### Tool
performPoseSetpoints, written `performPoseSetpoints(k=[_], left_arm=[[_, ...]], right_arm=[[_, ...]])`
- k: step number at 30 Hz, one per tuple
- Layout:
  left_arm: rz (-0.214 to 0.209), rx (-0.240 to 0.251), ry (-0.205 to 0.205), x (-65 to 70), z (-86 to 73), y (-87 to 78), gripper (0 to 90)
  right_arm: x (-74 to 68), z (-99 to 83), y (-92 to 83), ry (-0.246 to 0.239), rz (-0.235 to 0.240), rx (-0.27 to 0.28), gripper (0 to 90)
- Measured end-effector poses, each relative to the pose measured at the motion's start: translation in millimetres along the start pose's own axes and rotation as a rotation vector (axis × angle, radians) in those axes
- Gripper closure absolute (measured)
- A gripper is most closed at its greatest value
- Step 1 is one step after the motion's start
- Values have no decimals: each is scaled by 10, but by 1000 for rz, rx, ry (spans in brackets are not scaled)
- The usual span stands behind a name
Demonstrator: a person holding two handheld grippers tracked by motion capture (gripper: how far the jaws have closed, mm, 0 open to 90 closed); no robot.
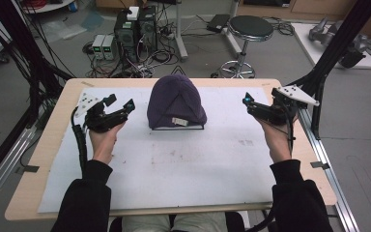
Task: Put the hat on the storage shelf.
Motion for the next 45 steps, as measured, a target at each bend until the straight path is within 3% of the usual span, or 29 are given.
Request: performPoseSetpoints(k=[2,4,9,12,16,19,21,26,33,37,39,45], left_arm=[[18,17,-10,-57,19,-72,191],[49,36,8,-105,29,-154,191],[137,113,40,-208,61,-398,191],[185,158,57,-250,84,-538,191],[212,188,48,-287,86,-699,190],[232,191,74,-295,52,-881,187],[242,189,65,-310,19,-988,187],[276,202,73,-345,-18,-1149,187],[309,215,103,-347,-85,-1299,186],[327,217,111,-373,-140,-1340,186],[333,201,113,-386,-232,-1346,186],[326,171,114,-393,-369,-1343,186]], right_arm=[[-15,-43,-24,1,19,11,23],[-4,-79,-55,12,17,41,23],[58,-172,-170,20,-32,137,23],[98,-270,-227,12,-53,164,24],[175,-378,-286,21,-93,151,24],[174,-306,-414,2,-104,208,25],[173,-305,-492,-14,-116,234,34],[257,-455,-550,12,-132,212,34],[330,-687,-620,-17,-179,209,34],[402,-788,-685,6,-223,250,34],[418,-854,-691,12,-218,248,34],[331,-1120,-599,-20,-170,155,34]])
Point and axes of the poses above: each handheld gripper's, and its own axes: y roughly forward along the jaws, z roughly out of its top, x roughly to its right, the point moved 8 cm from there along y, roughly forward along the jaws, and after that the axes turned 2 degrees about -z, right-handed, at the moved point
